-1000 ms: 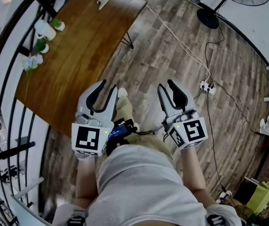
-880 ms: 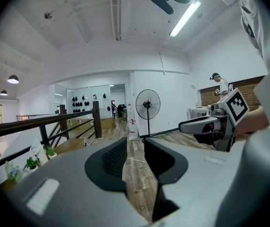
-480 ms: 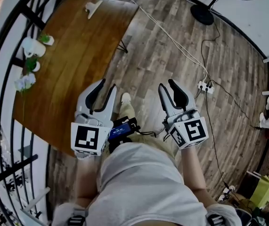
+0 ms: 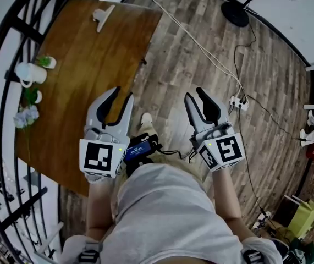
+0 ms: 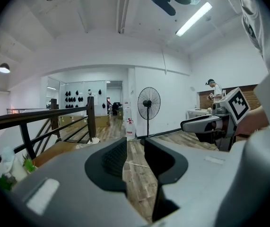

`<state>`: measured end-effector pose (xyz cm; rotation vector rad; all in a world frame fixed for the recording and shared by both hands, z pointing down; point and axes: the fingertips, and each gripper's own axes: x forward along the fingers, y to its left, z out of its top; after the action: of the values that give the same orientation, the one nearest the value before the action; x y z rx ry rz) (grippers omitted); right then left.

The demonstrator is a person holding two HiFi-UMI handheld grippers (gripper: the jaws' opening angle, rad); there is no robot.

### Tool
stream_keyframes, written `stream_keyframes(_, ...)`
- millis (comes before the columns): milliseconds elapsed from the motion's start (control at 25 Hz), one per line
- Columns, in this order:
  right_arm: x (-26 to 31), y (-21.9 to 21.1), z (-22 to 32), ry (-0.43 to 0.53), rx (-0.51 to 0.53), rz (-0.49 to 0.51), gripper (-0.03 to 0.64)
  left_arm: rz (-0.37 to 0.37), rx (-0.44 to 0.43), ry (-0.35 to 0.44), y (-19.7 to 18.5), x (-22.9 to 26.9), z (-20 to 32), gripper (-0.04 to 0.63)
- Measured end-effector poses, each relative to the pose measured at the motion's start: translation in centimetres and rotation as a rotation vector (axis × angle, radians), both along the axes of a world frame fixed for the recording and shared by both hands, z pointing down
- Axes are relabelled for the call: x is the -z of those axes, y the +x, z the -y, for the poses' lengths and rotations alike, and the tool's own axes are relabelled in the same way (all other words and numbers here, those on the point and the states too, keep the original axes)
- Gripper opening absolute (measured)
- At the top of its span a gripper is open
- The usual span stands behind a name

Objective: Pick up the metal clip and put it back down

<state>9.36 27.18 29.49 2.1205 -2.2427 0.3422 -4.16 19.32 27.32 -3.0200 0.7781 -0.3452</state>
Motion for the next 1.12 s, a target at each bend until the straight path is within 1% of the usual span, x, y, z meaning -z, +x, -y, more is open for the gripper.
stream_keyframes(160, -0.2, 1.1, 3.7, -0.017, -0.007, -0.004, 0.126, -0.005, -0.006, -0.017, 1.1, -0.3, 3.8, 0.115)
stream_keyframes(560, 0.7, 2.2, 10.2, -0.024, 0.017, -0.020, 0.126, -0.012, 0.005, -0.033, 2.2, -0.2, 9.7, 0.115)
stream_keyframes(760, 0.3, 1.7, 13.4, -0.038, 0.041, -0.027, 0.126, -0.018, 0.029, -0.054, 1.5, -1.0, 12.6, 0.117)
stream_keyframes(1120, 0.1, 0.7, 16.0, -0.050, 0.068, -0.037, 0.126, -0.012, 0.073, -0.090, -0.2, -2.2, 15.0, 0.118)
